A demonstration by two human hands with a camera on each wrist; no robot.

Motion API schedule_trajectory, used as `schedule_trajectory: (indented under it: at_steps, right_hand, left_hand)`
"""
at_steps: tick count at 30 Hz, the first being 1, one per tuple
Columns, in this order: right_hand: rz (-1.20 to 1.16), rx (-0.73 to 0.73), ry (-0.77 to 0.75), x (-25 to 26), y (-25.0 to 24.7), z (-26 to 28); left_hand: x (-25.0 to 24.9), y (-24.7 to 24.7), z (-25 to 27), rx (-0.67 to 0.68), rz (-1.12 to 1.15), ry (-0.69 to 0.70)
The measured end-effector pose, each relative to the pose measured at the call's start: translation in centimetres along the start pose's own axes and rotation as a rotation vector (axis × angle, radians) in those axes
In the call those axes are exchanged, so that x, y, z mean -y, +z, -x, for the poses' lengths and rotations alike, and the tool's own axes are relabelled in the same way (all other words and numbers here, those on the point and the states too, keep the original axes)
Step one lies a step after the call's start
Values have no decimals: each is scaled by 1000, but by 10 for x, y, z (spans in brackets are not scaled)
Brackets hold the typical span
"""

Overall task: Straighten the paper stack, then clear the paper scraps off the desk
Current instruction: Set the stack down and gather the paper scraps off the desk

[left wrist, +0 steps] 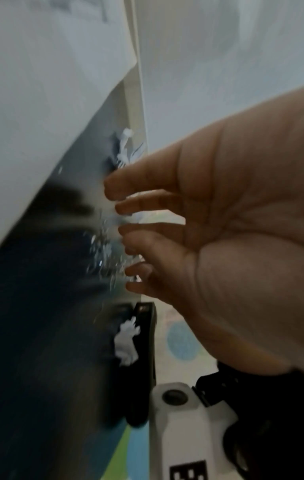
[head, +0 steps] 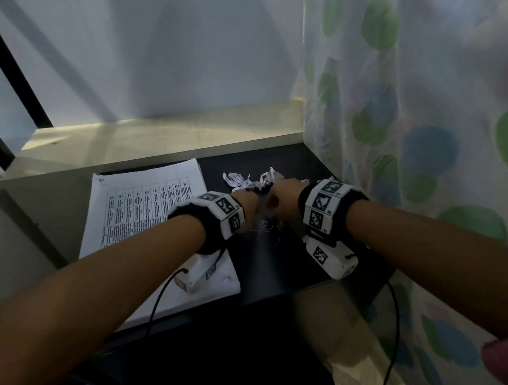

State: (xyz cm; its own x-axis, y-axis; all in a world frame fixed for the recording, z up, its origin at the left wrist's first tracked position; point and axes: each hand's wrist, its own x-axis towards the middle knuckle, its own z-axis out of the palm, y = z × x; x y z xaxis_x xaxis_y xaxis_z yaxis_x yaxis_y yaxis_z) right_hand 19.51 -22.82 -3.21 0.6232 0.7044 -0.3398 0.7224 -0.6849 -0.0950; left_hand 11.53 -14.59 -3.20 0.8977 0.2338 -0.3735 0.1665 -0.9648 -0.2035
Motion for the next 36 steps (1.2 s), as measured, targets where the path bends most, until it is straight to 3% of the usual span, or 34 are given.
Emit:
schedule_trajectory:
  at_steps: [2, 5, 9, 12, 15, 19, 24, 28, 32, 36]
  right_hand:
    - [32, -6, 72, -1, -9, -6]
    - [47, -17, 116, -4, -8, -7]
    - [61, 90, 72, -2, 8, -4]
    - [55, 72, -26, 9, 10, 5]
    - [7, 62, -94, 12, 12, 15]
    - [-23, -13, -35, -1, 7, 18]
    - [40, 4, 113, -12, 9, 17]
    - [-32, 17, 63, -2, 13, 11]
    - [-91, -14, 71, 1, 1, -2]
    - [-70, -33, 123, -5, -4, -17]
  left_hand:
    - [13, -5, 6, -57, -11, -16]
    - [21, -4, 17, 5, 3, -40]
    - [16, 10, 21, 51, 31, -56]
    - [1, 12, 34, 108, 11, -44]
    - [-16, 15, 45, 78, 25, -32]
    - [-19, 14, 49, 86, 118, -28]
    - [-19, 13, 34, 40, 167, -83]
    - [-14, 11, 12, 6, 305, -114]
    - [3, 2, -3, -14, 290, -142]
    - [16, -8, -13, 68, 252, -178]
